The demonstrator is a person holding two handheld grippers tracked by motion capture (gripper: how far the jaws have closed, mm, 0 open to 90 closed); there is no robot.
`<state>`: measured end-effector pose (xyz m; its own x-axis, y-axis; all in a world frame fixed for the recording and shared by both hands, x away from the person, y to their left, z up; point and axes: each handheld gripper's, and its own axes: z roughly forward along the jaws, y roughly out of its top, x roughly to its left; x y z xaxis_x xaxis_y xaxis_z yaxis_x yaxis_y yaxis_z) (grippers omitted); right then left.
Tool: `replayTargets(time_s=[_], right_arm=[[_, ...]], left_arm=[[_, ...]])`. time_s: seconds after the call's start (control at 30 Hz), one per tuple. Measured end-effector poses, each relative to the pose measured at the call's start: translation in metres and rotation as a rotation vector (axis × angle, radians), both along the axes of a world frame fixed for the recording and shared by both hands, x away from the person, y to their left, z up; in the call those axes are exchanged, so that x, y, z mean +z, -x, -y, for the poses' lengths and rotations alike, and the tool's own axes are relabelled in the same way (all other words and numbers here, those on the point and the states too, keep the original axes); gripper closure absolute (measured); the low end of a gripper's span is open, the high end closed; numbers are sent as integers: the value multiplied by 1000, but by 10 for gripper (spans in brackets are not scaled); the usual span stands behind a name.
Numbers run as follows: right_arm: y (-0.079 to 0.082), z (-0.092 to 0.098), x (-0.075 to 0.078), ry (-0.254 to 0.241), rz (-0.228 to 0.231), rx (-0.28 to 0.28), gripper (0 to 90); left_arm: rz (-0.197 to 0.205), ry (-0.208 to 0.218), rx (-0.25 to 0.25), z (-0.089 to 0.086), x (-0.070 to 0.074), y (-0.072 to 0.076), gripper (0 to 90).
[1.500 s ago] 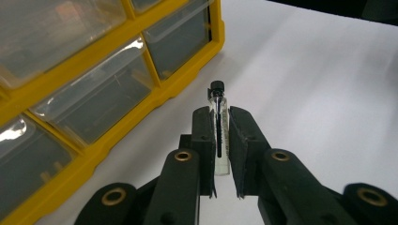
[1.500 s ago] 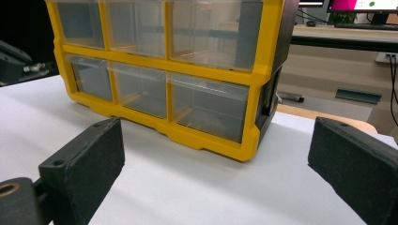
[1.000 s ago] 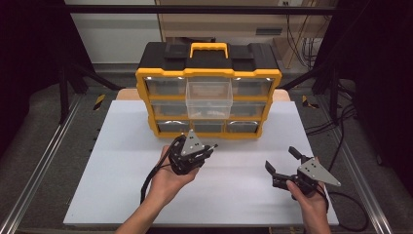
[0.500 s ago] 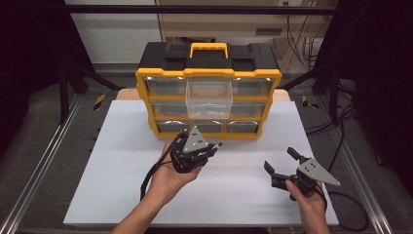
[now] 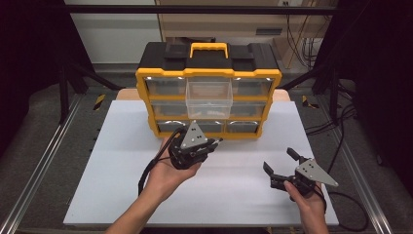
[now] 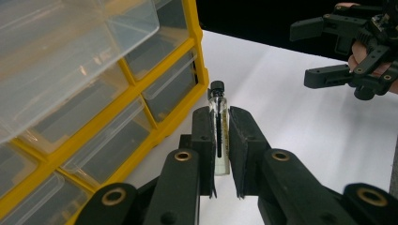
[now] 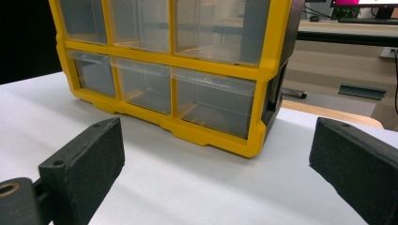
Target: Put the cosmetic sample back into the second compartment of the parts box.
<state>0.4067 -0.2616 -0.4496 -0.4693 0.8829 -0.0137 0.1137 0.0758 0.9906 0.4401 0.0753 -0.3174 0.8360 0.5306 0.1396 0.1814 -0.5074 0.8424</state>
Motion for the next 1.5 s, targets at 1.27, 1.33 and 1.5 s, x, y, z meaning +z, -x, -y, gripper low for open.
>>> replayTargets(time_s=[1.27, 1.33, 1.5], right_arm=[[3, -1, 2, 13, 5, -1, 42], [3, -1, 2, 13, 5, -2, 42], [3, -1, 2, 9, 5, -1, 37]], left_arm=[[70, 101, -47, 7, 78, -6, 807], [69, 108, -45, 6, 80, -7, 807], [68, 132, -42, 3, 86, -9, 807]])
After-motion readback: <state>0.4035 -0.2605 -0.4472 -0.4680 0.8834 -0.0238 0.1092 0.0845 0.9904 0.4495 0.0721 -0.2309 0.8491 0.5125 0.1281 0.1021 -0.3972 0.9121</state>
